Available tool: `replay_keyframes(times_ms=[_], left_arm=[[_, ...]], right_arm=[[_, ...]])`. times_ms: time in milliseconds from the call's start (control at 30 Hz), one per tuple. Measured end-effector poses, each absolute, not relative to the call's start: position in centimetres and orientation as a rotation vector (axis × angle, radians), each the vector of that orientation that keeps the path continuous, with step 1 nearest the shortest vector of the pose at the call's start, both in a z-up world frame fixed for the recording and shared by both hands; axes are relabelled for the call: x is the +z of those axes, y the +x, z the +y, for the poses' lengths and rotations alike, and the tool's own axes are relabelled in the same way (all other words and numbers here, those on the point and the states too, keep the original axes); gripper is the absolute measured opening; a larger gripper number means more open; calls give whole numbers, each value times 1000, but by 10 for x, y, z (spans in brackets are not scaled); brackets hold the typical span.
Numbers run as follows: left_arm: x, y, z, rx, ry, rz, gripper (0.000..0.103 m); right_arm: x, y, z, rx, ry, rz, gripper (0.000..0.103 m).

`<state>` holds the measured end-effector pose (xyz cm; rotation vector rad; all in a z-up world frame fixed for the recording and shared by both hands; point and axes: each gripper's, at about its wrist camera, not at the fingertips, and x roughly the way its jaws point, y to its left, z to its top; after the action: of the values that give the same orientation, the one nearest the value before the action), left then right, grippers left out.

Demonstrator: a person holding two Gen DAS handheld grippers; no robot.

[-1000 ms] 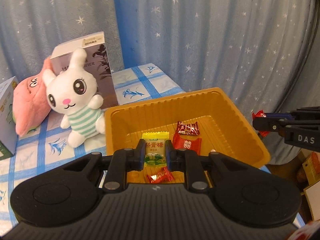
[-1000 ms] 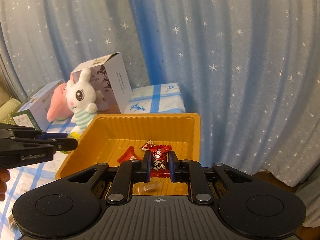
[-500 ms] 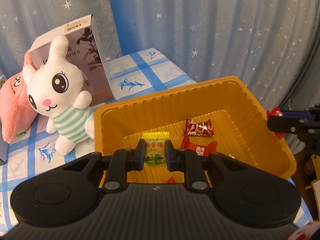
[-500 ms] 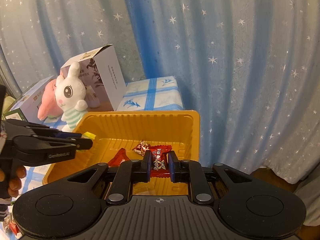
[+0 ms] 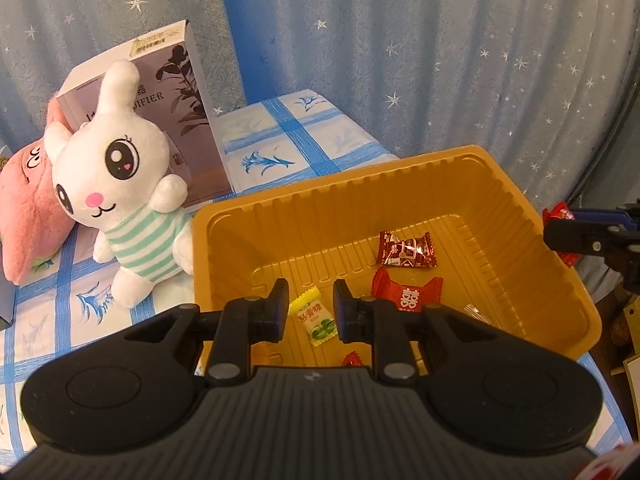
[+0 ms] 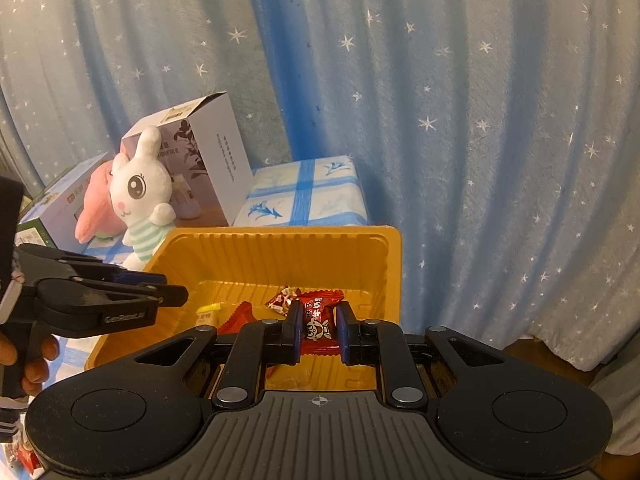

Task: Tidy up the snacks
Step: 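Open the left tool over the tray while the right tool opens, dropping both candies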

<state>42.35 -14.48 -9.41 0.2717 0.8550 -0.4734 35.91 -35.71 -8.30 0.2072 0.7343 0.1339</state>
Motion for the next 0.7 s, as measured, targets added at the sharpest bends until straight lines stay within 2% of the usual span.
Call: replay_keyframes(times_ms=[700], left_arm=[[-80,407,-106,-468,206,847,22]], right_arm=[[-103,382,-346,144,179,783,18]])
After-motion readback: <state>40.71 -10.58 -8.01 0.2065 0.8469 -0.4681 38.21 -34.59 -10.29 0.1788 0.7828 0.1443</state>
